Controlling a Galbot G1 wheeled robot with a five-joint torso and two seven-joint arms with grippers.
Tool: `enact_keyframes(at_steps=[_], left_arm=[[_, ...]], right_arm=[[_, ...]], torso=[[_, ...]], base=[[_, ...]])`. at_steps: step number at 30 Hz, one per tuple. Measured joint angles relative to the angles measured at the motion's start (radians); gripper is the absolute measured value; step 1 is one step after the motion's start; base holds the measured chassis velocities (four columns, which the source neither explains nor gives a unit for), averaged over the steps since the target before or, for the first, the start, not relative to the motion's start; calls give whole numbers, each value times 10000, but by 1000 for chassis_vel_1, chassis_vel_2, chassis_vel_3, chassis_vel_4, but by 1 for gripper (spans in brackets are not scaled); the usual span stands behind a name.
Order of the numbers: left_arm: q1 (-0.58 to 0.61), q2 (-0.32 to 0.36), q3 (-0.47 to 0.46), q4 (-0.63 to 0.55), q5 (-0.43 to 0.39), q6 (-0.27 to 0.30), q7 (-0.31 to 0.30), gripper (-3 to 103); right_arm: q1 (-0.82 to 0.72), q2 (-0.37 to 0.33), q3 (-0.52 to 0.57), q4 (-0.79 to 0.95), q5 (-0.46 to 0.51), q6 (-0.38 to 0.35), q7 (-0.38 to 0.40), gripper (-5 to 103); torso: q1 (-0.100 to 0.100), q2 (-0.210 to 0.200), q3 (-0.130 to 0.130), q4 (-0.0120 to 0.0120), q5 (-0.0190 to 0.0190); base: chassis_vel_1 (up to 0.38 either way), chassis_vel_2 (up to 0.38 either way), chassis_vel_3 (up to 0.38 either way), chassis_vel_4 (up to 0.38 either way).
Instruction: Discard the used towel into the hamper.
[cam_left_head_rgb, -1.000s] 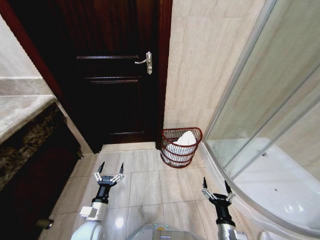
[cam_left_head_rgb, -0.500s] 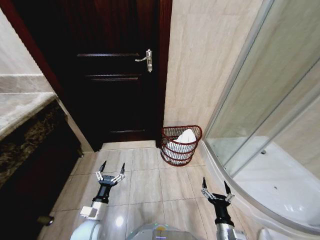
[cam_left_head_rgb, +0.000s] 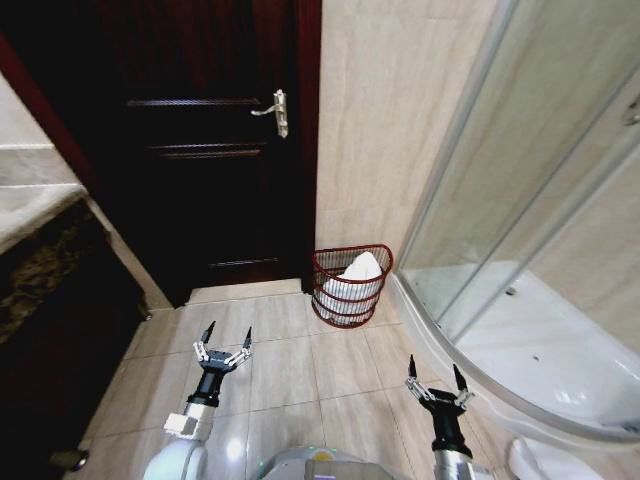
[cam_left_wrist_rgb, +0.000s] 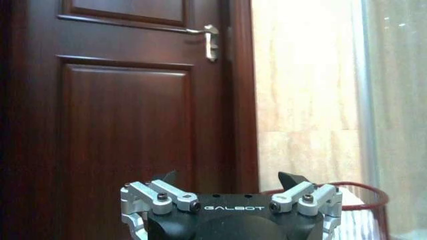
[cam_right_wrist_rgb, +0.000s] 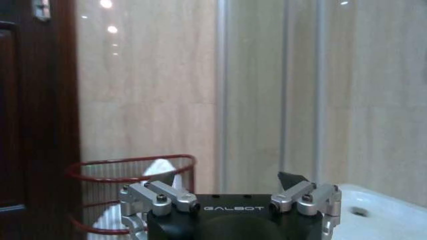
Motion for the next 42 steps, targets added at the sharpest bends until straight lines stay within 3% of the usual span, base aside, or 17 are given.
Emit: enact_keyframes(at_steps=[7,18,42], left_arm=[[1,6,-9,-79,-16,-43,21,100],[-17,-38,3,-250,-447,-118,-91,100],[150,-162,-64,-264,-383,-444,68,100]], right_arm=[[-160,-39,-28,161,-22,16,176,100],[-244,-83,-137,268,-105,-163,178,100],[-241,-187,-265,190,-121,154,305,100]], torso=[[-110,-320,-210,1,1],[-186,-469,-285,0,0],[-162,-405,-245,0,5]], base=[[-99,-106,-98,-96],[-105,-104,-75,-69],[-171,-169,172,166]])
